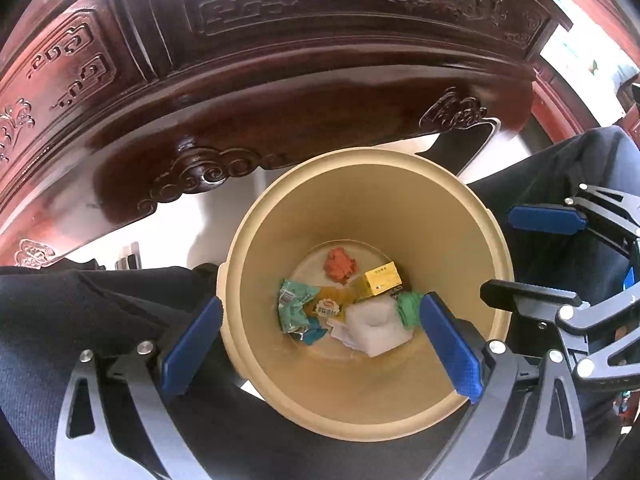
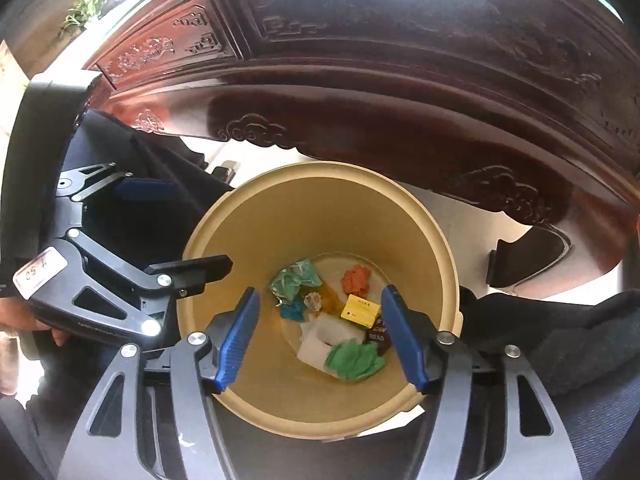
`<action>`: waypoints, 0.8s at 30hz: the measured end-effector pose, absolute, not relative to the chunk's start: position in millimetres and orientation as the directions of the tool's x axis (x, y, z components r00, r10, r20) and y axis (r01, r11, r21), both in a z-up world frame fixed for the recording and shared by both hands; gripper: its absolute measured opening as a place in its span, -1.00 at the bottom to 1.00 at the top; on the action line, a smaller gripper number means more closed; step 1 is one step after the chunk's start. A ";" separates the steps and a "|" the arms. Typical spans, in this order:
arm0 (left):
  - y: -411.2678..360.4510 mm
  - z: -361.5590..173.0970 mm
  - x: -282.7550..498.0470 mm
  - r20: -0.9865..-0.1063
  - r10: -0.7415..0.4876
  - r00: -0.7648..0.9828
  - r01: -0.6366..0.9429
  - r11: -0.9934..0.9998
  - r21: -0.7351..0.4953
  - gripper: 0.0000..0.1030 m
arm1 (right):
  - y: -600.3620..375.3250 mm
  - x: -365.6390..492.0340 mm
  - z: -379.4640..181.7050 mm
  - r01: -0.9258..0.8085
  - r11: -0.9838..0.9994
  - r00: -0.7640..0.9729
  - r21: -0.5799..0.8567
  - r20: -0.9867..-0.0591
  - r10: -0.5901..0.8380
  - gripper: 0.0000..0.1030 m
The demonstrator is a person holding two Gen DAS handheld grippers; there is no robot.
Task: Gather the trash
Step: 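Open the left tool to drop the green packet while the right tool drops the green paper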
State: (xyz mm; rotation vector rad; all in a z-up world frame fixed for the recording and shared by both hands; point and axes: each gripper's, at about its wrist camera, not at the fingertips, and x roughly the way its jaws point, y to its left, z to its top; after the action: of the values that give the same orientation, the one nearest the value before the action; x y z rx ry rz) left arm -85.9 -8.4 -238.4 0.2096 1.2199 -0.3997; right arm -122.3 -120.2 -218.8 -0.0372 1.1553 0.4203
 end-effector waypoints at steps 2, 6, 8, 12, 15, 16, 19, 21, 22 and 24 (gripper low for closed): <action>-8.2 -238.6 -86.2 -0.941 -0.185 0.285 0.408 0.911 -0.056 0.91 | -120.1 -122.8 -218.5 -0.340 0.922 0.336 0.185 -0.892 0.303 0.25; -7.3 -237.9 -86.3 -0.939 -0.192 0.284 0.405 0.912 -0.063 0.91 | -121.4 -123.1 -217.6 -0.334 0.926 0.346 0.176 -0.891 0.294 0.39; -7.4 -238.6 -86.7 -0.940 -0.188 0.284 0.406 0.912 -0.059 0.91 | -121.3 -123.5 -217.8 -0.336 0.927 0.347 0.167 -0.893 0.287 0.48; -7.7 -239.0 -86.1 -0.942 -0.183 0.281 0.407 0.912 -0.056 0.91 | -119.9 -125.0 -216.8 -0.348 0.926 0.354 0.148 -0.894 0.276 0.63; -6.7 -238.2 -85.9 -0.940 -0.191 0.281 0.404 0.913 -0.065 0.91 | -121.5 -125.4 -215.2 -0.340 0.929 0.366 0.145 -0.890 0.273 0.69; -6.7 -238.5 -86.0 -0.941 -0.190 0.281 0.404 0.913 -0.063 0.91 | -122.5 -124.8 -215.0 -0.336 0.930 0.364 0.149 -0.890 0.275 0.69; -8.1 -239.2 -86.2 -0.944 -0.182 0.277 0.410 0.910 -0.055 0.91 | -123.3 -123.0 -217.3 -0.329 0.933 0.355 0.149 -0.895 0.269 0.70; -8.2 -238.9 -85.6 -0.944 -0.183 0.273 0.409 0.911 -0.058 0.91 | -122.9 -122.5 -217.3 -0.330 0.932 0.353 0.149 -0.896 0.269 0.70; -7.6 -238.6 -85.0 -0.944 -0.187 0.271 0.407 0.911 -0.063 0.91 | -122.8 -122.2 -217.1 -0.331 0.932 0.353 0.150 -0.896 0.269 0.70; -7.1 -238.5 -84.1 -0.944 -0.190 0.269 0.406 0.912 -0.068 0.91 | -122.6 -121.7 -216.5 -0.330 0.932 0.354 0.150 -0.895 0.270 0.70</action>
State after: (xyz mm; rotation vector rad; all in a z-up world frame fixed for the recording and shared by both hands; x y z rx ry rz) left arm -84.1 -7.1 -238.5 0.2023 1.2367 -0.4048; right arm -121.7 -122.6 -216.5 -0.0600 1.1447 0.3882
